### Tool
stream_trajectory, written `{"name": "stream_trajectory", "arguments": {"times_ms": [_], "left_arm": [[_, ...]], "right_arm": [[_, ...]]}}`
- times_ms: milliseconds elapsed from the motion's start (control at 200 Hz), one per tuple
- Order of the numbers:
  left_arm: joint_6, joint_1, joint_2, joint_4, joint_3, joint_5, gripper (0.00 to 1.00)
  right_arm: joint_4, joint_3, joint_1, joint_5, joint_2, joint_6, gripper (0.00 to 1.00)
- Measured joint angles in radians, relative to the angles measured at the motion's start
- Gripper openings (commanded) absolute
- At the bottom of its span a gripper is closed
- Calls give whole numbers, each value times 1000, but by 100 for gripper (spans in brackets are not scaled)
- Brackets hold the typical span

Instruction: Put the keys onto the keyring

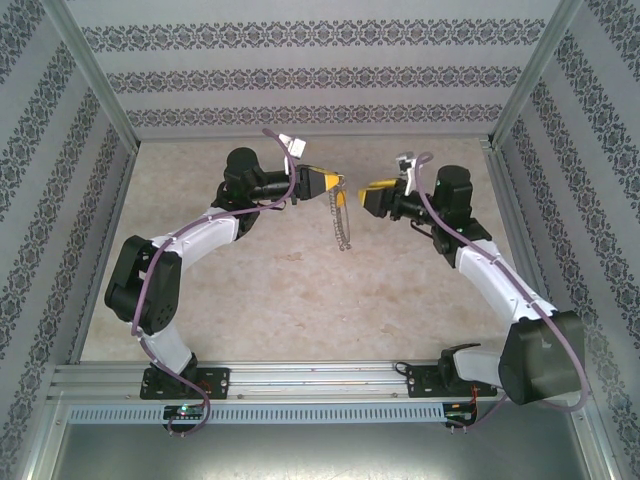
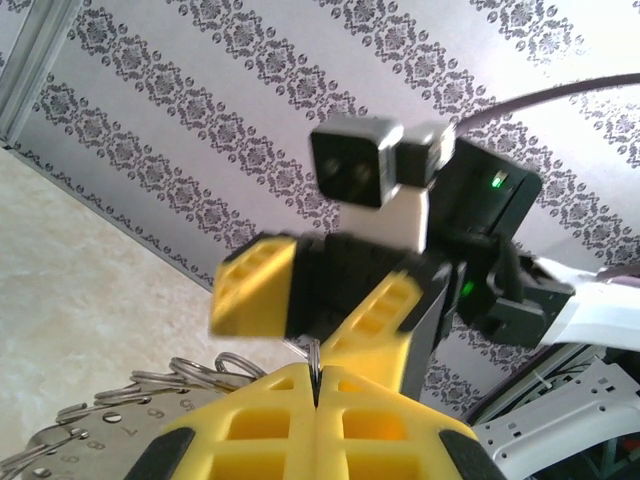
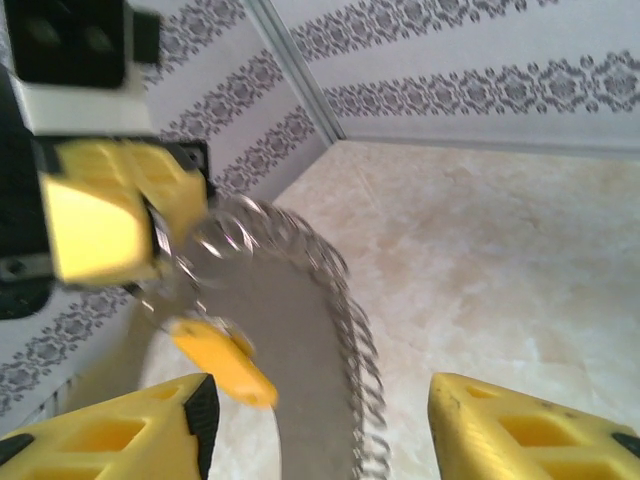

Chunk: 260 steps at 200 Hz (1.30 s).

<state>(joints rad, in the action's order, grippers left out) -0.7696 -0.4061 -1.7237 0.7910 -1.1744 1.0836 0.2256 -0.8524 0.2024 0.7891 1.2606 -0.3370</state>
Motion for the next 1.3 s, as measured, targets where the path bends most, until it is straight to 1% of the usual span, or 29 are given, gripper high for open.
{"name": "stream_trajectory", "arguments": {"times_ms": [275, 525, 649, 749, 824, 869, 954, 1074, 1299], "left_arm": [[-54, 0, 0, 34, 0, 17, 0], [-74, -3, -10, 35, 0, 42, 0], [-84, -10, -18, 43, 0, 44, 0], [-96, -13, -21, 57, 0, 46, 0], [-103, -13, -21, 64, 0, 46, 0], [-104, -13, -21, 71, 0, 46, 0], [-107, -13, -21, 77, 0, 46, 0], [-108, -13, -21, 80, 0, 45, 0], [-111, -13, -23, 87, 0, 46, 0]], "right_arm": [[33, 46, 98, -57, -6, 57, 64], [80, 46, 134, -77, -6, 82, 64], [98, 37, 153, -85, 12, 86, 62], [110, 29, 168, -90, 33, 88, 54], [115, 29, 175, -91, 39, 94, 43], [119, 29, 176, -92, 40, 104, 34], [122, 29, 182, -95, 40, 101, 22], [124, 29, 182, -95, 39, 108, 0], [76, 31, 182, -121, -2, 113, 0]]}}
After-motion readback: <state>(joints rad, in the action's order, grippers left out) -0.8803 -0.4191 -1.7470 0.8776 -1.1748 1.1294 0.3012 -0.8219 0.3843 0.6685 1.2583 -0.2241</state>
